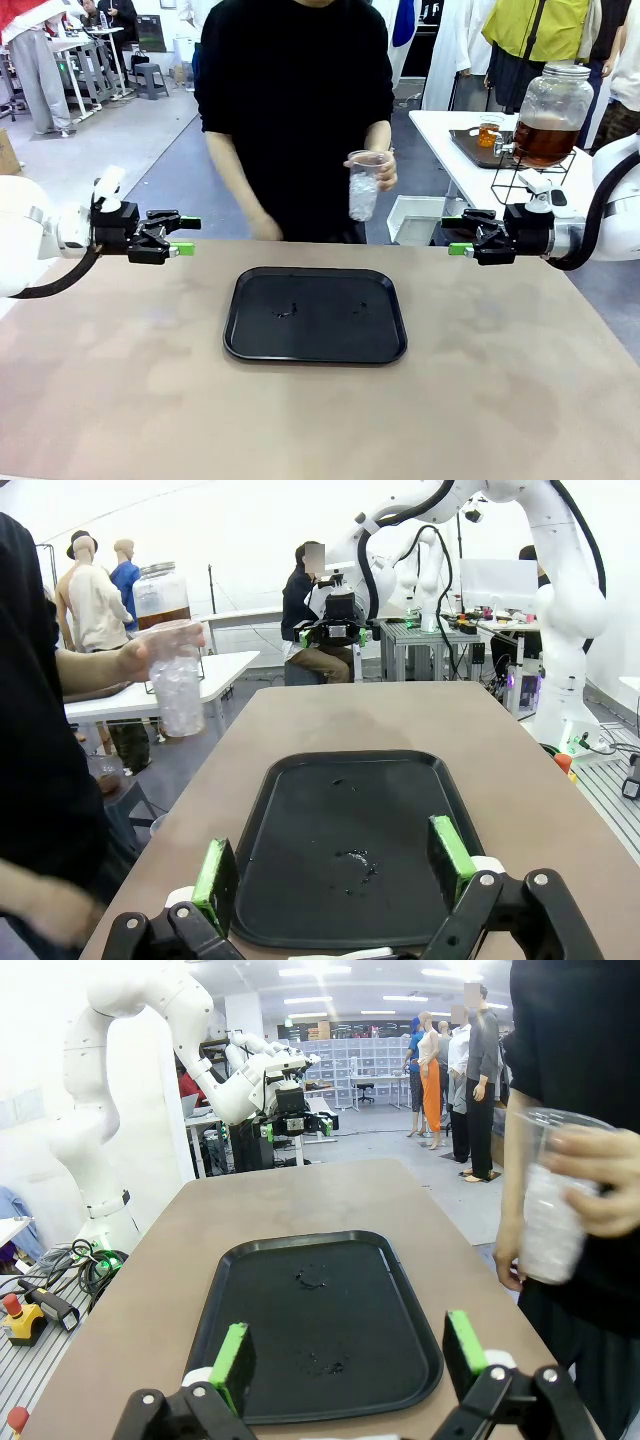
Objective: Pour the drink into the iced cup.
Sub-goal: Open the gripper to release the iced cup you were holding.
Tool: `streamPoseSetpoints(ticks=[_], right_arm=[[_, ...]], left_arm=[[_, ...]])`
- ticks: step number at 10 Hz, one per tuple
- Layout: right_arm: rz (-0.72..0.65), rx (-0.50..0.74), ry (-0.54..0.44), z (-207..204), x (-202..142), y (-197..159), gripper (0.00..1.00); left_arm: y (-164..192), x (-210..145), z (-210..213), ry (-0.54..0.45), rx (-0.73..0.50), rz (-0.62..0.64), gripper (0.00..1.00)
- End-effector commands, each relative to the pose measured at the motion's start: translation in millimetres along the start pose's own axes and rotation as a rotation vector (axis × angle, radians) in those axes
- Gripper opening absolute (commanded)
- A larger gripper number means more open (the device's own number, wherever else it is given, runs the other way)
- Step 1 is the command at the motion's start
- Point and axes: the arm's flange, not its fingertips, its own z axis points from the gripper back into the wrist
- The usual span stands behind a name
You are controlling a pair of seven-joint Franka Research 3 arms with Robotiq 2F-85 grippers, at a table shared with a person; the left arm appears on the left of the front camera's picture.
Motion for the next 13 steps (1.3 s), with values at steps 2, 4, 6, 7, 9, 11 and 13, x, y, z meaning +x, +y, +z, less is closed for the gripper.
streamPoseSetpoints(ticks=[2, 4, 6, 7, 9, 11, 13], right_arm=[[-0.007, 0.01, 0.007, -1.4, 3.3, -2.4, 1.0], [-0.007, 0.01, 0.007, -1.4, 3.3, -2.4, 1.0], [-0.007, 0.01, 0.007, -1.4, 3.3, -2.4, 1.0], [-0.007, 0.01, 0.007, -1.4, 3.3, -2.4, 1.0], [-0.007, 0.01, 0.007, -1.4, 3.3, -2.4, 1.0], [-0.007, 0.01, 0.007, -1.4, 3.3, -2.4, 1.0], [-0.007, 0.01, 0.007, -1.4, 3.3, -2.4, 1.0]], left_arm=[[-0.4, 1.5, -0.4, -0.002, 0.0, -0.001, 1.0], [-0.4, 1.5, -0.4, -0.002, 0.0, -0.001, 1.0], [-0.4, 1.5, -0.4, -0.002, 0.0, -0.001, 1.0], [-0.4, 1.5, -0.4, -0.002, 0.0, -0.001, 1.0], [-0.4, 1.5, -0.4, -0.002, 0.0, -0.001, 1.0], [-0.4, 1.5, -0.4, -0.002, 0.0, -0.001, 1.0], [-0.4, 1.5, -0.4, -0.002, 0.0, -0.001, 1.0]])
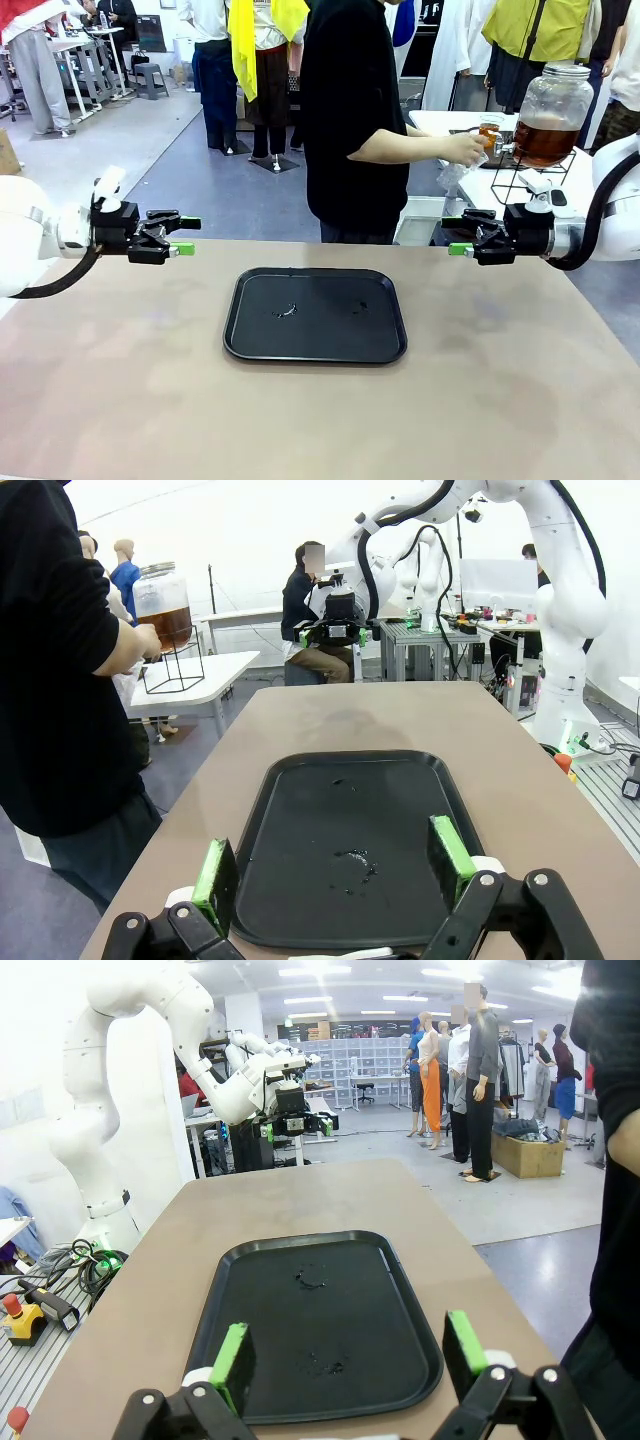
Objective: Pour the drink into the iced cup.
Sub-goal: Open the gripper to release the iced cup you were holding.
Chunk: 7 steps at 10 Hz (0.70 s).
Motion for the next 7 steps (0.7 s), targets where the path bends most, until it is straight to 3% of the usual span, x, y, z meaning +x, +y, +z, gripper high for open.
streamPoseSetpoints(ticks=[1, 7], right_arm=[[-0.007, 0.01, 0.007, -1.4, 3.3, -2.4, 1.0], [-0.007, 0.01, 0.007, -1.4, 3.3, -2.4, 1.0]], left_arm=[[-0.4, 1.5, -0.4, -0.002, 0.0, -0.001, 1.0], [-0.4, 1.5, -0.4, -0.002, 0.0, -0.001, 1.0]])
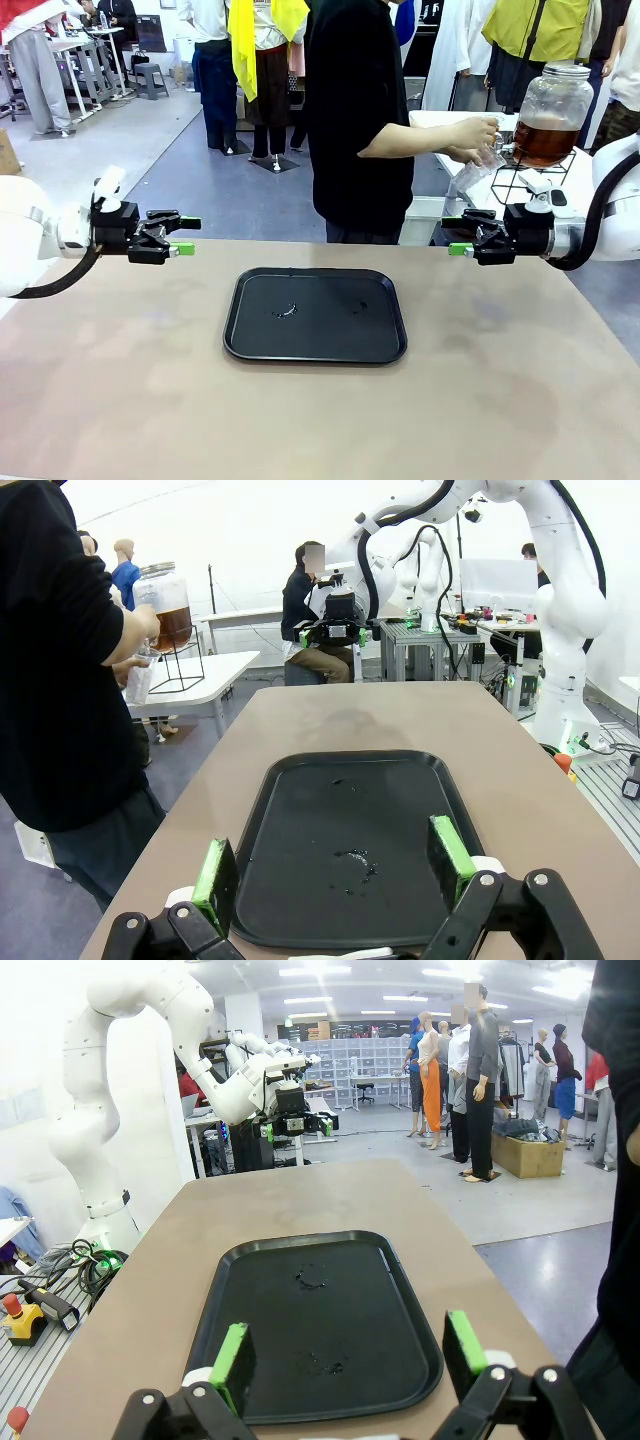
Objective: Pour the drink into the iced cup.
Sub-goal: Open the gripper to release the iced cup you were holding.
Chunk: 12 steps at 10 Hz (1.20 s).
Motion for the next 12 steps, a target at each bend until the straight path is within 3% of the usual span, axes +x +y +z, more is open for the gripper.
streamPoseSetpoints(ticks=[1, 12], right_arm=[[-0.007, 0.01, 0.007, -1.4, 3.3, -2.4, 1.0], [-0.007, 0.01, 0.007, -1.4, 3.3, -2.4, 1.0]], left_arm=[[-0.4, 1.5, -0.4, -0.002, 0.0, -0.001, 1.0], [-0.4, 1.5, -0.4, -0.002, 0.0, -0.001, 1.0]])
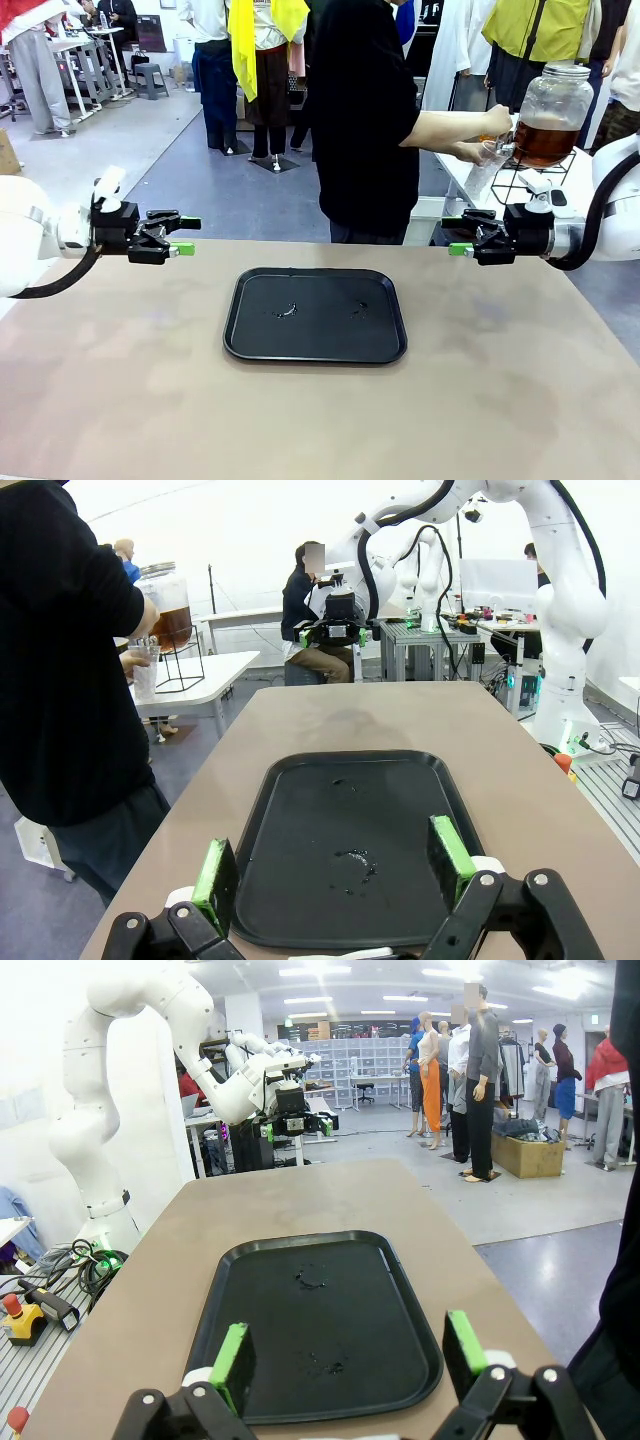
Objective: Pour the drink into the iced cup.
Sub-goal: Open the gripper to release the iced cup you were holding.
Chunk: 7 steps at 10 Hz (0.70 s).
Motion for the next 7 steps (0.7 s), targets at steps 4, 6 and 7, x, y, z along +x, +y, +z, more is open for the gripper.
streamPoseSetpoints(ticks=[4, 6, 7], right_arm=[[-0.007, 0.01, 0.007, -1.4, 3.3, -2.4, 1.0], [-0.007, 0.01, 0.007, -1.4, 3.3, -2.4, 1.0], [-0.007, 0.01, 0.007, -1.4, 3.3, -2.4, 1.0]], left_arm=[[-0.4, 1.5, -0.4, -0.002, 0.0, -0.001, 1.0], [-0.4, 1.5, -0.4, -0.002, 0.0, -0.001, 1.0], [-0.4, 1.5, -0.4, -0.002, 0.0, -0.001, 1.0]])
